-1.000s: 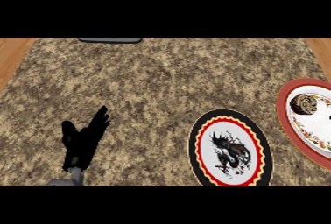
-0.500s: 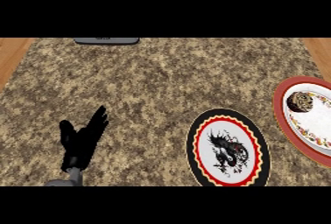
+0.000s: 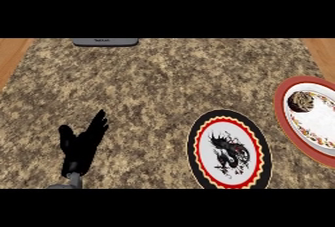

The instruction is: Pick the cupcake from the plate and place it in the plate

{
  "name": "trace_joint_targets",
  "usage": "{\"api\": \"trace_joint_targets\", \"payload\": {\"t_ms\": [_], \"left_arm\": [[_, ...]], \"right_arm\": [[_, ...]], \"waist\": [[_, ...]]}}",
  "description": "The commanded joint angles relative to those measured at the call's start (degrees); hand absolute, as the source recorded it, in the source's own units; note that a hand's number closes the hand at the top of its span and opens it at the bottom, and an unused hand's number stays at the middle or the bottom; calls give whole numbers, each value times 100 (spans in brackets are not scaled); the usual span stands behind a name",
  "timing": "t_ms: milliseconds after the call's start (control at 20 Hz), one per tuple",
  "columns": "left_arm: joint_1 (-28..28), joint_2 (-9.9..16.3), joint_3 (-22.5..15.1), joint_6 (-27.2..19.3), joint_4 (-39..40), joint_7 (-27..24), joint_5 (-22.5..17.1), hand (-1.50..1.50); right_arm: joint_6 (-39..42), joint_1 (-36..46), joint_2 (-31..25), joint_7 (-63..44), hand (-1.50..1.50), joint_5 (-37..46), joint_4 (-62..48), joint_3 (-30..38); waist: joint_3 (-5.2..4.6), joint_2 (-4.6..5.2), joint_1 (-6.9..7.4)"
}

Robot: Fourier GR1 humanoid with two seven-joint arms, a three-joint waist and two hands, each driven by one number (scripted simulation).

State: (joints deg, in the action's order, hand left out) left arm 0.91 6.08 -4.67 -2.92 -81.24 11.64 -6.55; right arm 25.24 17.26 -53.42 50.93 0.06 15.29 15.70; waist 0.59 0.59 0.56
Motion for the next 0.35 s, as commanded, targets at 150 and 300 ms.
{"api": "trace_joint_targets", "payload": {"t_ms": [150,300], "left_arm": [[-151,-78,36,-144,111,55,59,0],[97,-50,-64,3,-41,-38,39,0]], "right_arm": [[943,-724,-129,1446,-150,57,73,-90],[972,-703,-250,1331,-150,2,112,-72]], "waist": [[-1,-20,-115],[0,-33,-22]]}}
